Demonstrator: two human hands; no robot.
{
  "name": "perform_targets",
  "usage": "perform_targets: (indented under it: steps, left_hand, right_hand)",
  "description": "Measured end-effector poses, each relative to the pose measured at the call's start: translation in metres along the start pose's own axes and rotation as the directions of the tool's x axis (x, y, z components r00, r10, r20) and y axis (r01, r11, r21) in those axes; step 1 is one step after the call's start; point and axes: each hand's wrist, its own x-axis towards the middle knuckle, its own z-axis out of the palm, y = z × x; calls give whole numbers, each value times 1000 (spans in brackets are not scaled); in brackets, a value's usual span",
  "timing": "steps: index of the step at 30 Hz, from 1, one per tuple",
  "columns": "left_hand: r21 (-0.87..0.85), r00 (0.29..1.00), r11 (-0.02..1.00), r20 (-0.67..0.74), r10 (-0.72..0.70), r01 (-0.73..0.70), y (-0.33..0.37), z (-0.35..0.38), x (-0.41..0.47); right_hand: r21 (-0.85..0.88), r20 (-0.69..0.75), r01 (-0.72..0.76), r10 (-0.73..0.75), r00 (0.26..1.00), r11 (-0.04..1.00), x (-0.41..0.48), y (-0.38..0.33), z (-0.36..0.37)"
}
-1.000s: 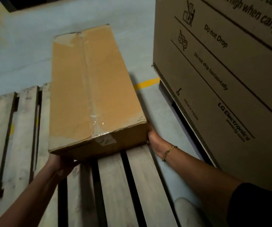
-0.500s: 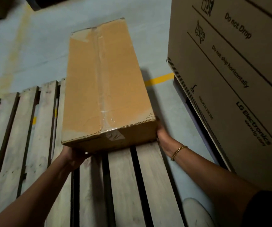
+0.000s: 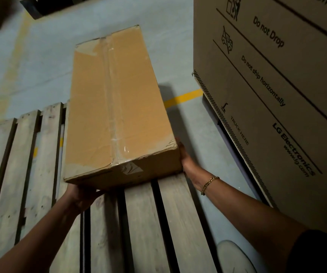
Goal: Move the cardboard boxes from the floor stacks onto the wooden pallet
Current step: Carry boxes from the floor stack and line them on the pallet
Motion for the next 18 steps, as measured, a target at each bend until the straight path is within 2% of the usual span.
perform_targets:
  steps: [4,11,18]
  left_hand:
    - [27,1000,999,4,30,-30,0,4,-4]
    - [37,999,998,-7,48,-47,-1,2,-2]
    - [-16,999,999,0,45,-45,-2,2,-3]
  right_hand:
    - [-48,48,12,-10,999,999,-5,-4,-1]
    - [-66,33,3,-1,999,998,-7,-6,-3]
    - [-64,50,15,-11,999,998,-6,-5,-2]
